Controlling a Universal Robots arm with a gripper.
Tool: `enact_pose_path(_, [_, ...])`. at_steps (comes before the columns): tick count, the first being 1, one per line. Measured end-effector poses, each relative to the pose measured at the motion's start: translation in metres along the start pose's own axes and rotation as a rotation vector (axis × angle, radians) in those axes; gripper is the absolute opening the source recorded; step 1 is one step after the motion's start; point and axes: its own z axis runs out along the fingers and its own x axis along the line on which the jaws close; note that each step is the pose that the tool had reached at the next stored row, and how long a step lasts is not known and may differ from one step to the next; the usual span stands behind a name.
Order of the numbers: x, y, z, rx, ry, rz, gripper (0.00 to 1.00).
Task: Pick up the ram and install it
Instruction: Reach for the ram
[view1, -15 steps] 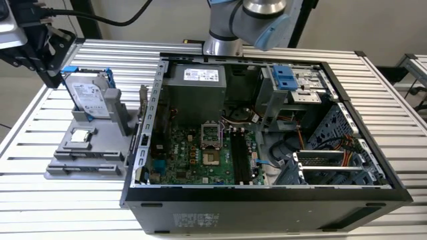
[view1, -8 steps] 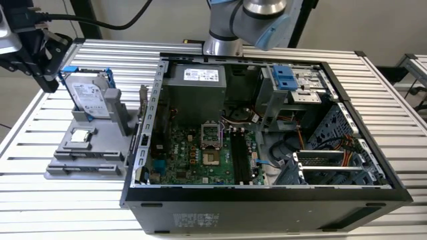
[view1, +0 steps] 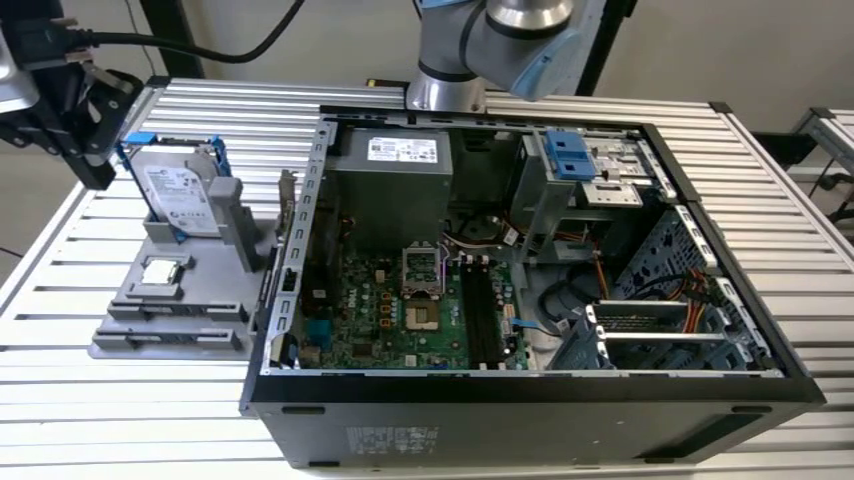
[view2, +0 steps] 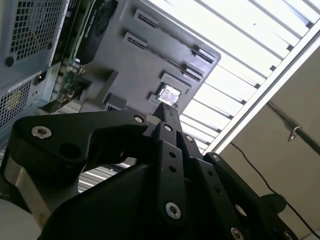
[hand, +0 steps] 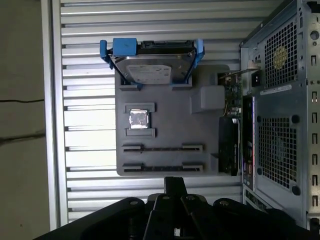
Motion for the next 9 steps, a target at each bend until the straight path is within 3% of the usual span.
enact_pose_path(9, [-0.0001,-0.002,-0.0001,-0.0001,0.0004,-0.008,0.0])
